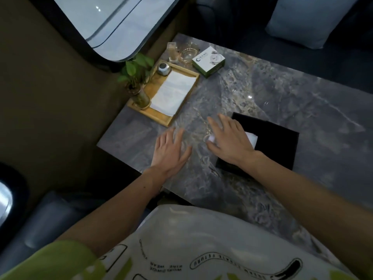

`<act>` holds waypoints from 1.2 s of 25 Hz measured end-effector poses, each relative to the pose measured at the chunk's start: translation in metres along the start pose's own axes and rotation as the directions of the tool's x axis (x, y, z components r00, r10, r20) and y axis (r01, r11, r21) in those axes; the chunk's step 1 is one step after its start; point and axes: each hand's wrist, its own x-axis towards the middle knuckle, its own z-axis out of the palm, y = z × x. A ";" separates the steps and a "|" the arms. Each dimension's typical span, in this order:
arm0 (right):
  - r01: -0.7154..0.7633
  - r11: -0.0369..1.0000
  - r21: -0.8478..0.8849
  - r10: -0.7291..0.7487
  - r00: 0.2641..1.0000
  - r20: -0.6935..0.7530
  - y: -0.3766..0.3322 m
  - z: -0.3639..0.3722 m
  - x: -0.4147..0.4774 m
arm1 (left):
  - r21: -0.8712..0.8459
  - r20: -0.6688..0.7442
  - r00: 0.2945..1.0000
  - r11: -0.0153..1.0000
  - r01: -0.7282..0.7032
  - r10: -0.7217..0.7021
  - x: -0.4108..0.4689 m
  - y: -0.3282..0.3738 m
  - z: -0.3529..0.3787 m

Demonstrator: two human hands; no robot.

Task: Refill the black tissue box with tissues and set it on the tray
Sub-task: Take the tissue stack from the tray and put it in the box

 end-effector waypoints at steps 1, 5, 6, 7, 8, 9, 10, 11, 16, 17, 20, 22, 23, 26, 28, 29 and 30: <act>-0.018 1.000 -0.002 0.018 1.000 0.003 -0.004 -0.001 0.008 | -0.023 0.001 1.000 1.000 0.009 -0.009 0.009 -0.006 -0.001; -0.094 0.995 -0.024 0.094 0.996 -0.005 -0.022 0.000 0.050 | -0.104 0.008 1.000 0.995 -0.002 0.003 0.055 -0.040 -0.002; -0.115 0.993 -0.024 0.115 0.993 -0.004 -0.028 0.000 0.064 | -0.125 0.015 1.000 0.992 -0.012 0.014 0.070 -0.050 -0.002; -0.142 0.990 -0.026 0.142 0.990 0.012 -0.034 0.001 0.078 | -0.143 0.018 1.000 0.989 -0.023 0.026 0.083 -0.059 -0.002; -0.153 0.988 -0.029 0.154 0.988 0.012 -0.039 0.001 0.087 | -0.162 0.015 0.999 0.986 -0.031 0.034 0.092 -0.063 -0.004; -0.167 0.985 -0.034 0.168 0.986 0.015 -0.045 0.003 0.100 | -0.194 0.025 0.999 0.980 -0.031 0.037 0.106 -0.069 -0.005; -0.181 0.983 -0.026 0.181 0.983 0.004 -0.049 0.006 0.115 | -0.231 0.050 0.998 0.973 -0.025 0.037 0.121 -0.077 -0.005; -0.212 0.977 -0.010 0.212 0.977 0.021 -0.053 0.007 0.128 | -0.254 0.069 0.997 0.967 -0.017 0.036 0.134 -0.081 -0.005; -0.314 0.948 0.060 0.312 0.949 0.033 -0.065 0.013 0.183 | -0.338 0.094 0.996 0.940 0.040 -0.009 0.184 -0.103 -0.002; -0.333 0.940 0.076 0.332 0.943 0.030 -0.066 0.013 0.191 | -0.348 0.112 0.994 0.936 0.053 -0.015 0.193 -0.106 -0.002; -0.432 0.885 0.173 0.429 0.902 0.051 -0.068 0.016 0.215 | -0.363 0.178 0.983 0.926 0.101 -0.037 0.221 -0.114 -0.002; -0.484 0.817 0.315 0.485 0.871 0.081 -0.069 0.020 0.233 | -0.368 0.218 0.975 0.920 0.133 -0.054 0.236 -0.117 0.000; -0.508 0.773 0.381 0.507 0.855 0.110 -0.070 0.023 0.240 | -0.377 0.232 0.971 0.914 0.147 -0.060 0.242 -0.118 0.002; -0.552 0.648 0.525 0.587 0.801 0.118 -0.072 0.032 0.259 | -0.418 0.271 0.958 0.885 0.207 -0.096 0.259 -0.120 0.006; -0.598 0.506 0.622 0.664 0.730 0.161 -0.073 0.032 0.268 | -0.447 0.304 0.944 0.856 0.260 -0.128 0.266 -0.118 0.006; -0.650 0.397 0.648 0.706 0.667 0.237 -0.071 0.035 0.272 | -0.469 0.335 0.931 0.832 0.296 -0.143 0.270 -0.116 0.006; -0.697 0.290 0.656 0.737 0.600 0.311 -0.067 0.038 0.277 | -0.493 0.364 0.918 0.805 0.331 -0.155 0.273 -0.115 0.007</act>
